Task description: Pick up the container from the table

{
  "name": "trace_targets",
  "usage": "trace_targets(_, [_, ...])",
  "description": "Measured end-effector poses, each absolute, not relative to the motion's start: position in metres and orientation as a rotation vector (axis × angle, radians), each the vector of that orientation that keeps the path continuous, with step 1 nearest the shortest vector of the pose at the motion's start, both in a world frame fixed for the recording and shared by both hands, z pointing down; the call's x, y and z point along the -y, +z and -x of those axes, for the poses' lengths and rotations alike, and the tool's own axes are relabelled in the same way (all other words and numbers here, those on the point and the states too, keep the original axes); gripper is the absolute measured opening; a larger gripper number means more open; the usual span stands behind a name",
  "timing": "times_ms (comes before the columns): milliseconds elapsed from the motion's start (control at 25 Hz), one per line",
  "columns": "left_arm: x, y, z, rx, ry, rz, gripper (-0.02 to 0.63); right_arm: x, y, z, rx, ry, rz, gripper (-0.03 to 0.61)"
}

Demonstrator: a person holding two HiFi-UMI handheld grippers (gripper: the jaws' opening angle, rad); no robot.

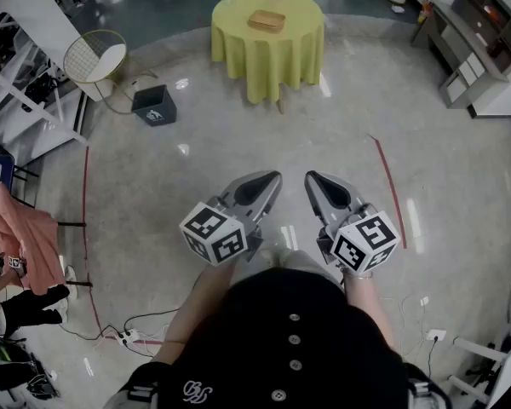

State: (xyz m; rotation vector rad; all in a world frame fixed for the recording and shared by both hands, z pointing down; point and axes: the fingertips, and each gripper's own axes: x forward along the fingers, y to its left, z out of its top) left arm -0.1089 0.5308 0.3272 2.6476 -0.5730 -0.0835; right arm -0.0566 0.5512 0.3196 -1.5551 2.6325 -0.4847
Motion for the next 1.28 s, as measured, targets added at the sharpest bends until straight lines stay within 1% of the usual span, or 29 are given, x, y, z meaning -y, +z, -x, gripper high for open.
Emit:
trace_targets(400, [-0.535, 0.334, 0.098, 0.514, -0.058, -2.667, 0.014, -0.548, 0.322, 0.065, -2.673, -0.459, 1.514, 0.003])
trace_targets(800, [-0.525, 0.328, 0.11, 0.531, -0.087, -2.678, 0.014, -0.544, 0.322, 0.082, -2.732, -0.404, 1.534, 0.003])
trace_targets(1280, [-0.502, 0.325, 0.129, 0.502, -0.113, -2.688, 0.014, -0.512, 0.315, 0.1, -2.604, -0.441, 1.59, 0.003])
